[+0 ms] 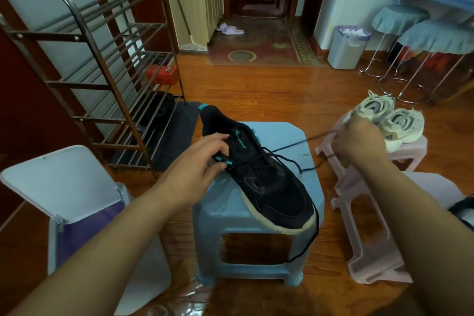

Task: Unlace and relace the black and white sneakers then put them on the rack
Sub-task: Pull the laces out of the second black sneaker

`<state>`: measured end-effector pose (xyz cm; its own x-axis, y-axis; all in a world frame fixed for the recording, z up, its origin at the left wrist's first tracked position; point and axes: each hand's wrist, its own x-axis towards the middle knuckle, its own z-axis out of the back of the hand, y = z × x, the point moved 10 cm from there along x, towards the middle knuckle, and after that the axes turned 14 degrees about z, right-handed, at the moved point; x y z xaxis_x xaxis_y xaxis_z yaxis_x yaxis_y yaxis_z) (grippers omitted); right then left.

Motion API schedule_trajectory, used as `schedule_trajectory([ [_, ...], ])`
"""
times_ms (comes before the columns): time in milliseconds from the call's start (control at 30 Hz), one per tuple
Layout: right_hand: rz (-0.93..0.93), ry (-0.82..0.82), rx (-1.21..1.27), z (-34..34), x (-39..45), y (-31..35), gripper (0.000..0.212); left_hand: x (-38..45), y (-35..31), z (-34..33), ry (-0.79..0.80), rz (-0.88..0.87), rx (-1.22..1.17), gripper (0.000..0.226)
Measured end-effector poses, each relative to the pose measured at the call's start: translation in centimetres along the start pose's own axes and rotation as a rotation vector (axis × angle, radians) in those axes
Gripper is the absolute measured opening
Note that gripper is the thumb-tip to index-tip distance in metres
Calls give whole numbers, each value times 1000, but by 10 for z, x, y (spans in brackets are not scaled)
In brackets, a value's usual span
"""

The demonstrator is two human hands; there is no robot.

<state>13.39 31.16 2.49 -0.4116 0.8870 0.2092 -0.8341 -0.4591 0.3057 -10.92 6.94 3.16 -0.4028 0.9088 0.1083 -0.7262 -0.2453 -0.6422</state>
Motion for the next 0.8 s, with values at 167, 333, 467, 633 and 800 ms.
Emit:
schedule_trajectory([
  [167, -14, 179, -75, -22, 0, -14, 17, 0, 1, 1, 9, 8, -9, 18],
  [333, 588, 253, 388, -18, -36, 123, 31, 3, -1, -1, 11, 11, -26, 19],
  [467, 868, 83, 223, -10, -57, 159, 10, 3, 4, -2, 52, 22, -23, 19],
  [633, 423, -27, 192, -6, -17, 105, 17, 1, 6, -2, 116, 18, -5, 23],
  [800, 169, 88, -41, -3, -1, 38, 23, -2, 7, 0, 105, 16, -41, 23],
])
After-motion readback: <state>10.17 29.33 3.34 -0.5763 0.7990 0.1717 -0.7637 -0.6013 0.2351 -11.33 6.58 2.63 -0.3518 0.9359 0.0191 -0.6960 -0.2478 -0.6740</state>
